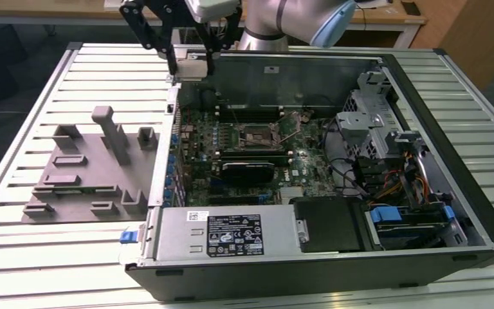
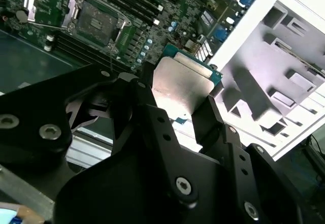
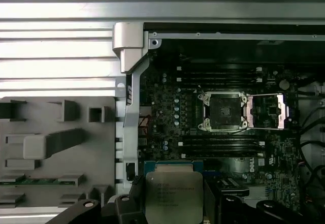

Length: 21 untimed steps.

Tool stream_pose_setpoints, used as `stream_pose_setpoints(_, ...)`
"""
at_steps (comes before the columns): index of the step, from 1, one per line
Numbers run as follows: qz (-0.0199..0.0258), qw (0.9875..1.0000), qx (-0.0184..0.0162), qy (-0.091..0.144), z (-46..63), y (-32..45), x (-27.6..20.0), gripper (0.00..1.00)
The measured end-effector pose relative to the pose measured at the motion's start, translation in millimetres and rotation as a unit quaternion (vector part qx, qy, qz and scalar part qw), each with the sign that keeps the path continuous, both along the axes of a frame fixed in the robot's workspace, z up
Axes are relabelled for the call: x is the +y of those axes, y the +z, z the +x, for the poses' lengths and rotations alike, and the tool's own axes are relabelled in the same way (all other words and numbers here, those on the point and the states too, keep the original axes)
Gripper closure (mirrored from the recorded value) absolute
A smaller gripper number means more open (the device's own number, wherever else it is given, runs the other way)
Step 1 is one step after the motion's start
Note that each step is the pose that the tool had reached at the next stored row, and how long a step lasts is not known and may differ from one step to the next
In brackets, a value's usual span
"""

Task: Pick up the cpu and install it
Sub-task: 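Pick up the cpu and move it towards the insertion slot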

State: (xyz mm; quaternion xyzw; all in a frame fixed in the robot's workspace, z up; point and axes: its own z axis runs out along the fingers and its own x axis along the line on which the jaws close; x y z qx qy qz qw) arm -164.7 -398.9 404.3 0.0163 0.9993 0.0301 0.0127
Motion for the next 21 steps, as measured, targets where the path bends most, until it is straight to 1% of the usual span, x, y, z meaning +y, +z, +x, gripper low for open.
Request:
stream_pose_setpoints(9, 0.0, 1.0, 0.0002, 0.0, 20.2, 0.0, 0.0, 0.45)
stream_pose_setpoints(16, 0.0001, 1.0, 0.0006, 0.0, 39.2, -0.4, 0.0, 0.45)
stream_pose_setpoints(21, 0.0001, 1.0, 0.0008, 0.0, 48.4, -1.7, 0.0, 0.45)
